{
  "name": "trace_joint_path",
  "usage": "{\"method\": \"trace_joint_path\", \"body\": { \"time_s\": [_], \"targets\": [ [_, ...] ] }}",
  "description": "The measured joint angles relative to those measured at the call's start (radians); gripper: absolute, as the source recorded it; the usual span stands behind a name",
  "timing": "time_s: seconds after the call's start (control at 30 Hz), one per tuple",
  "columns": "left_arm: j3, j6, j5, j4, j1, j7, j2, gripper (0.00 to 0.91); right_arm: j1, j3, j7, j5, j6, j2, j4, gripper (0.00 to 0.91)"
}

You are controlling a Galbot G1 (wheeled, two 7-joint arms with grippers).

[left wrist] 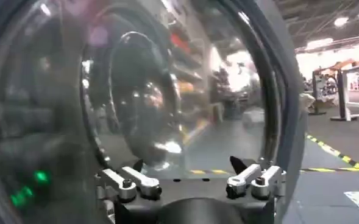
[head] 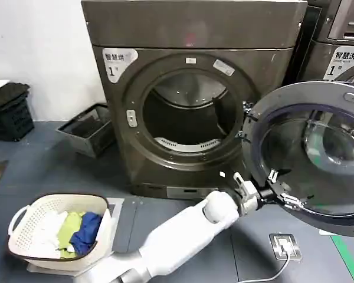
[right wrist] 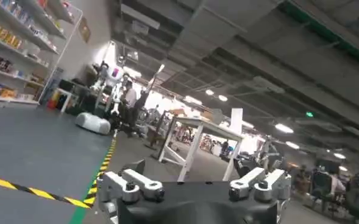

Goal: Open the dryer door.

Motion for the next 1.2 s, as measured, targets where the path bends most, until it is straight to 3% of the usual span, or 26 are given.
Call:
{"method": "trace_joint_path", "body": {
  "time_s": [0.23,0.57,0.73,0.93,1.2],
  "targets": [
    [-0.003,0.074,-0.004,-0.15,0.046,-0.003,0.005,0.907,0.007,-0.011,-0.005,0.0,-0.002,0.0,0.0,0.907],
    [-0.112,0.212,-0.009,-0.452,0.168,-0.047,0.32,0.907,0.019,-0.027,-0.03,0.011,-0.003,-0.003,0.007,0.907],
    [-0.228,0.278,-0.019,-0.594,0.279,-0.056,0.466,0.907,0.025,-0.045,-0.039,0.021,-0.003,-0.025,0.019,0.907],
    [-0.407,0.295,-0.06,-0.751,0.441,-0.049,0.634,0.907,0.041,-0.071,-0.033,0.019,-0.014,-0.05,0.027,0.907],
    [-0.682,0.391,-0.116,-0.861,0.682,-0.112,0.801,0.907,0.05,-0.107,-0.032,0.024,-0.039,-0.083,0.053,0.907]
  ]
}}
